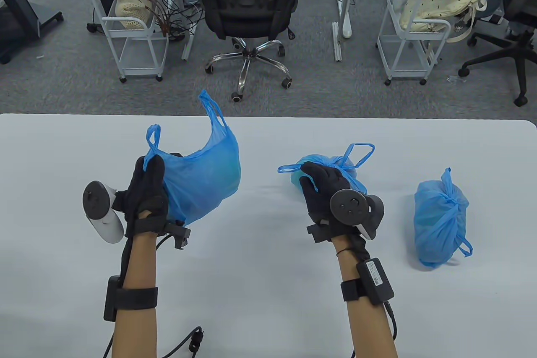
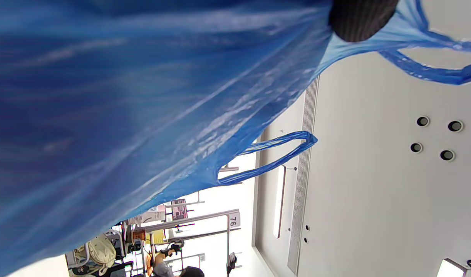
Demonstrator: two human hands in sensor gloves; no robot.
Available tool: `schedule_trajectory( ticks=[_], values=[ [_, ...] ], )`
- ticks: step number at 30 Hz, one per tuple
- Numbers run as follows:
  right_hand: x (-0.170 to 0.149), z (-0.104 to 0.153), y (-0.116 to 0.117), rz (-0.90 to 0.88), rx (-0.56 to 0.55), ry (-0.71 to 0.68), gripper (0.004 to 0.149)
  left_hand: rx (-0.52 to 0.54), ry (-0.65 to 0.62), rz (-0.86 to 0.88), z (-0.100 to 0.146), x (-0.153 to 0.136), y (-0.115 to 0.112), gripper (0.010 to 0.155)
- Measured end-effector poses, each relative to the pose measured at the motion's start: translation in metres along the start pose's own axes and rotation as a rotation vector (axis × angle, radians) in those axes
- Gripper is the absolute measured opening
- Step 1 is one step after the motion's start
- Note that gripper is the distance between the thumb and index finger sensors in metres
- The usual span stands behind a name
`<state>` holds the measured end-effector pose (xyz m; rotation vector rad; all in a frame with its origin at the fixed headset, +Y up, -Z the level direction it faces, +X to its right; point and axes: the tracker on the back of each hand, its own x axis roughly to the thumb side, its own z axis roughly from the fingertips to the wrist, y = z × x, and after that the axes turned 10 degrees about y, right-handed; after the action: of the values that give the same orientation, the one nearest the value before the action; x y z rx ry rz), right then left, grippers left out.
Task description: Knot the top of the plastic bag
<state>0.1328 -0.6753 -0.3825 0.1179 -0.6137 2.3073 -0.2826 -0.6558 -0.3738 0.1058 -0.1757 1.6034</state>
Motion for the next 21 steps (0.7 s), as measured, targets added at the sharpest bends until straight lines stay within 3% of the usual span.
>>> schedule_trajectory(
  ticks=[7, 12, 17, 21],
  values=[
    [0.005, -0.004, -0.005, -0.284, 0.067, 0.018, 0.052, -0.137, -0.015, 0.014, -0.004, 0.007, -0.031, 0.033],
    [0.008, -0.006, -0.003, -0.429, 0.196, 0.037, 0.074, -0.312, 0.012, 0.049, -0.008, 0.005, -0.052, 0.033],
    [0.010, -0.007, 0.007, -0.499, 0.467, 0.042, 0.100, -0.439, 0.030, 0.059, -0.010, 0.003, -0.071, 0.033],
    [0.010, -0.007, 0.012, -0.593, 0.440, 0.063, 0.098, -0.485, 0.053, 0.064, -0.010, 0.000, -0.084, 0.033]
  ],
)
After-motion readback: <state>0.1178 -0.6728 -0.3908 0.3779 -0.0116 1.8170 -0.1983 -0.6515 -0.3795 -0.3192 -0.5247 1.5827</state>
